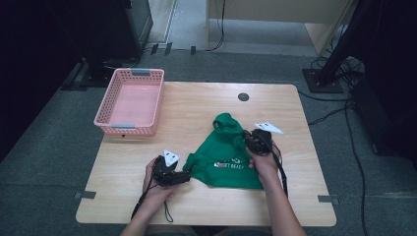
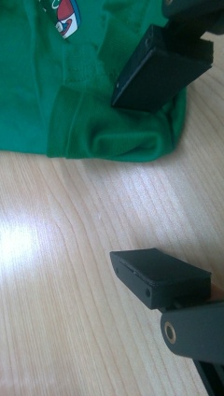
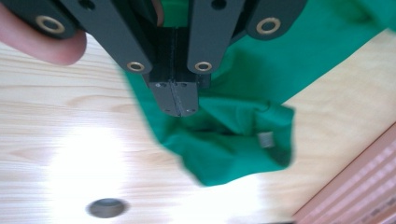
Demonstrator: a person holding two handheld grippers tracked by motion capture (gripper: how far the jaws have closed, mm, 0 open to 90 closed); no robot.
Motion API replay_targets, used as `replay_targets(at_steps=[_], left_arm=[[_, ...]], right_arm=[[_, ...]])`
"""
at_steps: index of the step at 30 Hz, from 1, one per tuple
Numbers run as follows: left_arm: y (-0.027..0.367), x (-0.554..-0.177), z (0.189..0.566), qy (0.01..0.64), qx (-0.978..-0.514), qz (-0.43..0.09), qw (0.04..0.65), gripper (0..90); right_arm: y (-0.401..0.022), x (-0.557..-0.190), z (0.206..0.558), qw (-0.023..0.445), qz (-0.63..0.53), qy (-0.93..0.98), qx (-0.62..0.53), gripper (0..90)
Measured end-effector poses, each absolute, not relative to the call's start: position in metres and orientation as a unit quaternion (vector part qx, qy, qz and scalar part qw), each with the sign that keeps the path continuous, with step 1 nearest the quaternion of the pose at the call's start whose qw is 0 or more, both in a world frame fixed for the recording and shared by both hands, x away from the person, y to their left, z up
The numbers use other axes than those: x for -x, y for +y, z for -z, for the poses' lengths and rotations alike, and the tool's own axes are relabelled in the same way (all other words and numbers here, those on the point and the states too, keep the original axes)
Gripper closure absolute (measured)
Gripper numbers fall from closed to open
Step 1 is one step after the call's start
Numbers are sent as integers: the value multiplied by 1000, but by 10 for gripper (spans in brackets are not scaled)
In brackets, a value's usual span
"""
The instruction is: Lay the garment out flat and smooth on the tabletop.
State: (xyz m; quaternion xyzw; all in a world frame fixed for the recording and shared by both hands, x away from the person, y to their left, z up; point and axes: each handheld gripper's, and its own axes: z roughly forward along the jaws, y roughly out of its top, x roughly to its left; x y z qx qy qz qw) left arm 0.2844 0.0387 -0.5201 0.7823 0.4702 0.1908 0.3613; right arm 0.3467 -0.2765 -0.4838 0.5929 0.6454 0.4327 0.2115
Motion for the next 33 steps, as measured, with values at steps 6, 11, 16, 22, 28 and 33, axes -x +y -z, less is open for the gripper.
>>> replay_targets(at_steps=[6,11,16,22,28,33], left_arm=[[39,-284,520,471,-782,-191,362,222],[39,-285,520,472,-781,-188,364,221],[41,-285,520,475,-778,-180,369,222],[41,-285,520,475,-778,-180,369,221],[41,-285,520,474,-779,-181,369,222],[41,-285,520,475,-778,-180,370,222]], right_arm=[[-304,-350,483,232,-426,609,-628,900],[-327,-356,485,244,-412,592,-648,900],[-346,-363,490,238,-403,576,-670,900],[-365,-369,502,228,-387,555,-700,882],[-375,-362,502,226,-392,544,-706,663],[-375,-342,502,213,-401,569,-686,548]])
